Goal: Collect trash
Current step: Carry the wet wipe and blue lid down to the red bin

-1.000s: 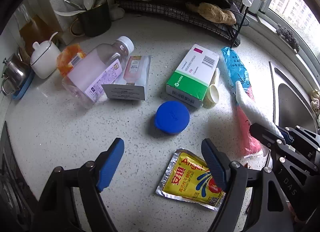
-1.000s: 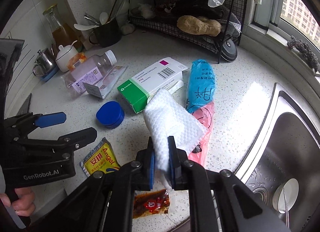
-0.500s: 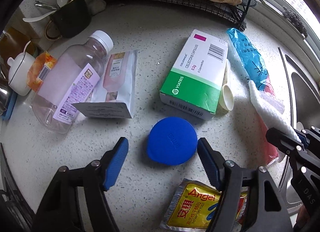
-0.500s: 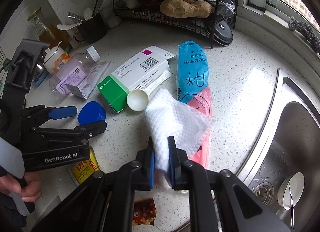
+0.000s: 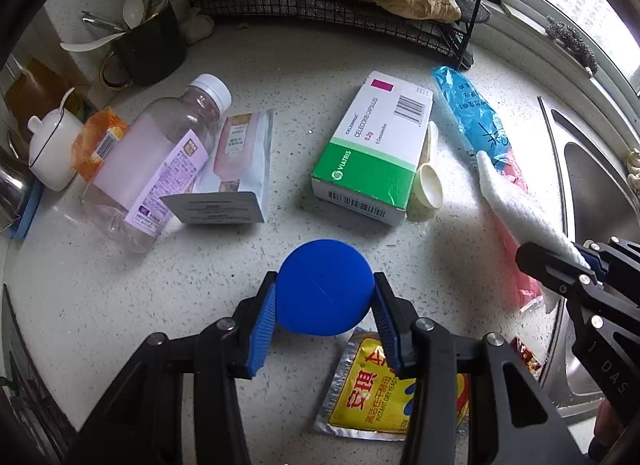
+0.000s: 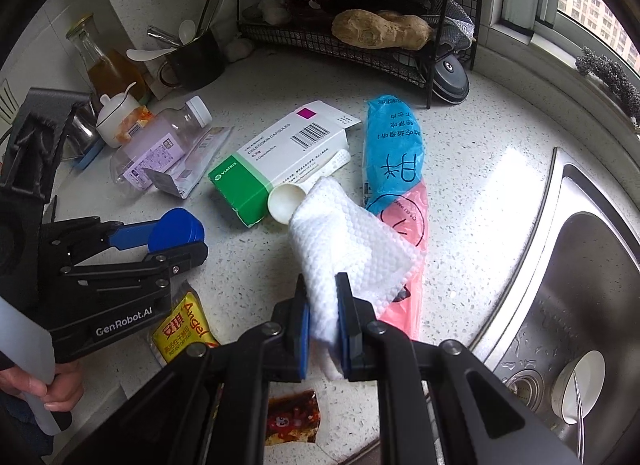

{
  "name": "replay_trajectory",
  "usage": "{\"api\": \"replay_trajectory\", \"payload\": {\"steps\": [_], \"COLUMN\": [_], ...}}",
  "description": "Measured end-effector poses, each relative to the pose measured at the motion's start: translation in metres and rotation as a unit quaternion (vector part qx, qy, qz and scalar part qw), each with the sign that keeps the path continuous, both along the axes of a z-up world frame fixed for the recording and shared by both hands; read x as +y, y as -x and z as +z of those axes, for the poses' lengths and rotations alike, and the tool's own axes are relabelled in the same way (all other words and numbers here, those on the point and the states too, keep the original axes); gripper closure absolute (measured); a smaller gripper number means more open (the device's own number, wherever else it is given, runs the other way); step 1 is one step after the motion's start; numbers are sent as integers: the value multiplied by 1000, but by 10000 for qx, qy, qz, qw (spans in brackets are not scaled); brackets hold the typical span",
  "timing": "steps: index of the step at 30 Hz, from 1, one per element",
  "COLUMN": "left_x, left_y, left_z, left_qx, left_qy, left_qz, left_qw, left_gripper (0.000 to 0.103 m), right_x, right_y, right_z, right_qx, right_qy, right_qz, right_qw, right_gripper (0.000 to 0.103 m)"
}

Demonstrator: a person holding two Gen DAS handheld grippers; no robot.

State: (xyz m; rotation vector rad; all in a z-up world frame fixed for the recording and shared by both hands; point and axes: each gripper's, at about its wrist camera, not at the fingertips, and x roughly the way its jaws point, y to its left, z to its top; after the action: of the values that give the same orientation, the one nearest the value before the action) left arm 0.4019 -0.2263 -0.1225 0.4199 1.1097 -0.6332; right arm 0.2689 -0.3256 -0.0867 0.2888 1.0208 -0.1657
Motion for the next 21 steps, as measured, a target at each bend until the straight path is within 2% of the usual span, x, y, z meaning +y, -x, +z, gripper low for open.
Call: {"api": "replay_trajectory", "payload": {"steps": [6,12,21], "left_x": [34,80,153], "left_y": [24,48,103], "left_z": [25,44,57], "left_qx": [-242,-335,-528], "left_qy": [182,372,515], "left_qz": [209,617,1110], "left_qw": [9993,9968,9911], "left_gripper": [60,60,60], "right_x": [22,59,128], "right_y": [7,20,54], "right_z": [16,31,42], "right_qx": [-213,-437,-646], "right_qy": [91,158,126], "right_qz": [276,638,1137], "right_qw": [9994,9969,9913], "right_gripper": [92,92,92]}}
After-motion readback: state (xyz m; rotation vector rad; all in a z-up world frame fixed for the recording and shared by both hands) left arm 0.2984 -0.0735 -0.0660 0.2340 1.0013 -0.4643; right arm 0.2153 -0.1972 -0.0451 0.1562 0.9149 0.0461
